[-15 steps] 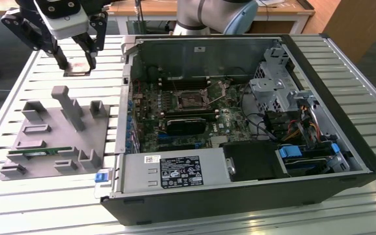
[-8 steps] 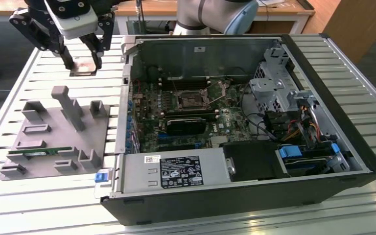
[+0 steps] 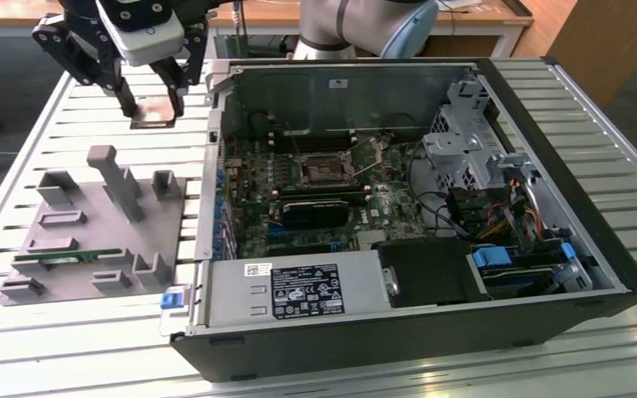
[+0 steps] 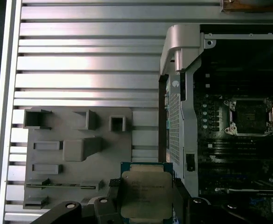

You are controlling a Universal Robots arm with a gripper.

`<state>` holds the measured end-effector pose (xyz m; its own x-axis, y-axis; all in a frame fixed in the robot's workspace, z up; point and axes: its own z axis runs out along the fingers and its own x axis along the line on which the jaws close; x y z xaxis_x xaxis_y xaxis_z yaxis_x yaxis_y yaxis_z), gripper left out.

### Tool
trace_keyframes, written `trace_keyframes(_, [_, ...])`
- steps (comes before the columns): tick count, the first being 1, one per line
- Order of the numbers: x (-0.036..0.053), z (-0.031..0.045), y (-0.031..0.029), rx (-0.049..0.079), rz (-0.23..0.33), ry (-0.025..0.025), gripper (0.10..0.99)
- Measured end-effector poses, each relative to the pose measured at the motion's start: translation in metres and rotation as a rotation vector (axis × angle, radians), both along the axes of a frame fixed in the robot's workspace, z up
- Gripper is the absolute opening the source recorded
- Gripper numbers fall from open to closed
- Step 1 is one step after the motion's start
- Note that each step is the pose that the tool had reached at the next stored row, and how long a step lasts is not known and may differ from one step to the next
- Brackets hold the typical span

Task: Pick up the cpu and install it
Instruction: 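Pick up the cpu and move it towards the insertion slot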

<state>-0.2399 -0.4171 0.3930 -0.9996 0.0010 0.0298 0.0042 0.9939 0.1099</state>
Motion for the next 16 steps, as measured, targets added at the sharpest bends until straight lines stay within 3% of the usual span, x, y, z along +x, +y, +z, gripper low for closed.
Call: trace_keyframes(16, [0.0263, 0.0000, 0.0000, 0.000, 0.000, 0.0000, 0.529])
